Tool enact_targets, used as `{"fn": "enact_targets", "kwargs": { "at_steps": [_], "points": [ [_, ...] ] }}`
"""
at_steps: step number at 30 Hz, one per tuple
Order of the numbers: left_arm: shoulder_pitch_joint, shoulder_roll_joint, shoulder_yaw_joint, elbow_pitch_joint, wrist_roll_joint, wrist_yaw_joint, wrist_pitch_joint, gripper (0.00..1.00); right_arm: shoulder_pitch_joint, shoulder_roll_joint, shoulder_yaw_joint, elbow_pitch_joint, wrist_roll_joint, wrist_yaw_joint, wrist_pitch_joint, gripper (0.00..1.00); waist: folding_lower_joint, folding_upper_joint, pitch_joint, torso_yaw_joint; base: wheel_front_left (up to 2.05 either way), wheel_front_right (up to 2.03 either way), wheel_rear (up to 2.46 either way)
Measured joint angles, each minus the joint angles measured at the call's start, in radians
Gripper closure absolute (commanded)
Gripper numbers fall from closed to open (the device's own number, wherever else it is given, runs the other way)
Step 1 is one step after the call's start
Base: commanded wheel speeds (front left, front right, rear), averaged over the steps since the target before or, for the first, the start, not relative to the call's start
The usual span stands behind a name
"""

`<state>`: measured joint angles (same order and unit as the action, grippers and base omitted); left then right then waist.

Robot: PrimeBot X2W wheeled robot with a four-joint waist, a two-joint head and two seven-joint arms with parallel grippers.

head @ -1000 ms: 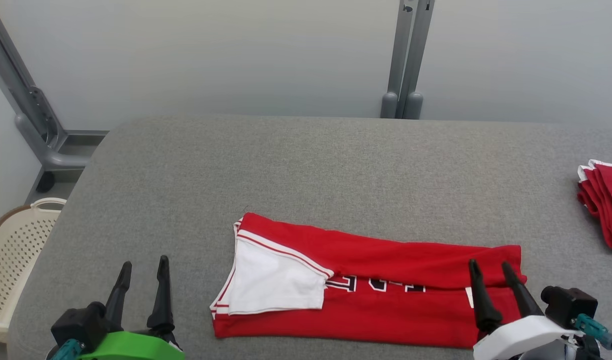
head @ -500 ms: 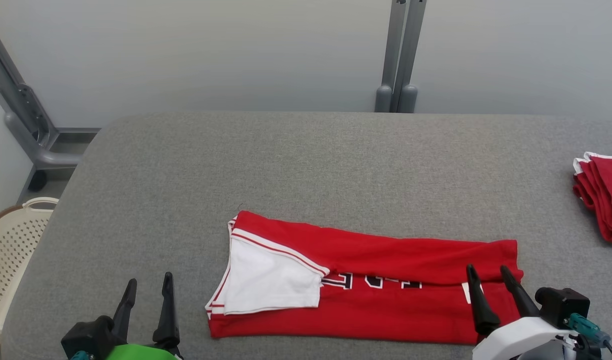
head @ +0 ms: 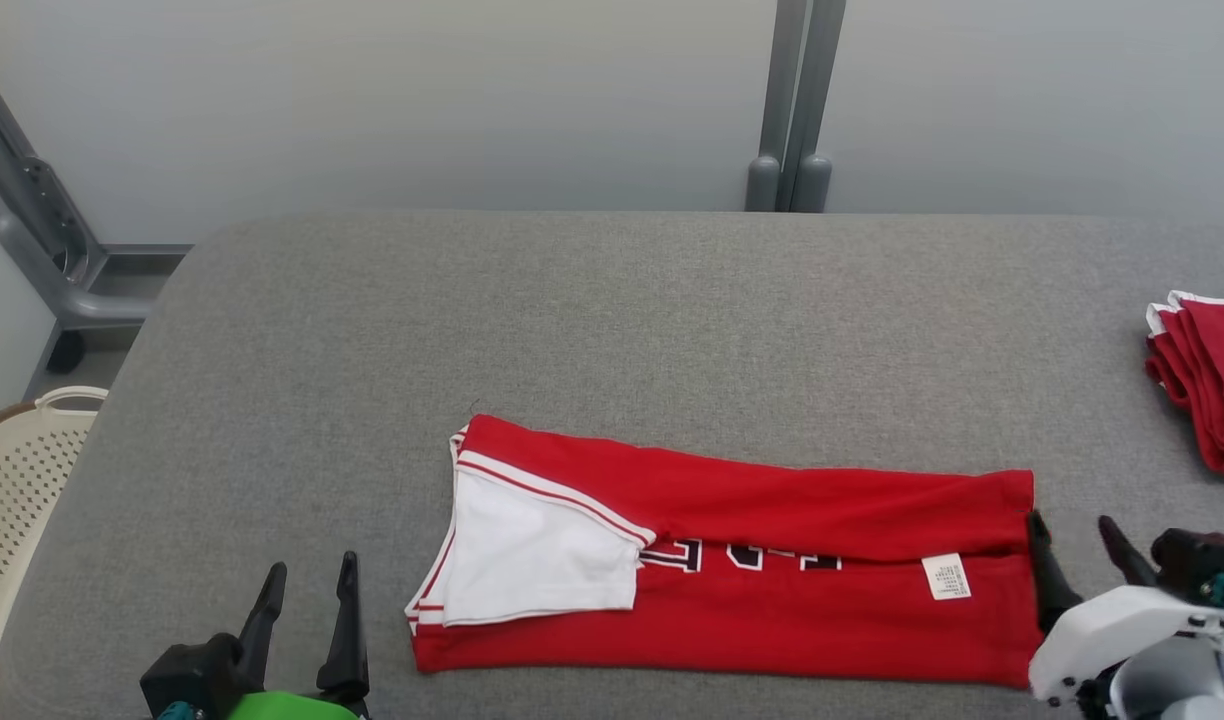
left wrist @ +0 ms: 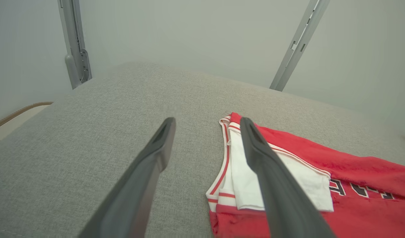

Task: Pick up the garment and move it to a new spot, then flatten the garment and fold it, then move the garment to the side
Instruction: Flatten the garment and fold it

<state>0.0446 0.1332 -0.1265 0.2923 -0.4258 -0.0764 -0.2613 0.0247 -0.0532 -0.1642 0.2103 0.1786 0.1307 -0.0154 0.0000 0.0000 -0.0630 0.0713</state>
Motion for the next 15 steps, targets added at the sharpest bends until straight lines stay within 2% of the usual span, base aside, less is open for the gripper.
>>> {"fn": "enact_targets", "kwargs": {
  "at_steps": [4,6,9,15],
  "points": [
    [-0.003,-0.001,-0.005,0.008,0.012,-0.003,0.0,0.0,-0.045,0.002,-0.113,0.008,-0.08,0.0,0.165,0.0,0.0,0.0,0.016,-0.002,0.0,0.0,0.0],
    [-0.014,-0.006,-0.008,0.009,0.015,-0.003,0.0,0.0,-0.073,0.002,-0.137,0.019,-0.097,0.0,0.229,0.0,0.0,0.0,0.026,0.0,0.0,0.0,0.0],
    [-0.023,-0.013,-0.018,0.015,0.017,-0.007,0.0,0.0,-0.116,0.002,-0.15,0.049,-0.129,0.0,0.279,0.0,0.0,0.0,0.041,0.006,0.0,0.0,0.0],
    [-0.055,-0.012,-0.042,0.042,0.039,-0.012,0.0,0.0,-0.177,0.003,-0.161,0.144,-0.198,0.0,0.301,0.0,0.0,0.0,0.086,0.021,0.0,0.0,0.0]
  ]
}}
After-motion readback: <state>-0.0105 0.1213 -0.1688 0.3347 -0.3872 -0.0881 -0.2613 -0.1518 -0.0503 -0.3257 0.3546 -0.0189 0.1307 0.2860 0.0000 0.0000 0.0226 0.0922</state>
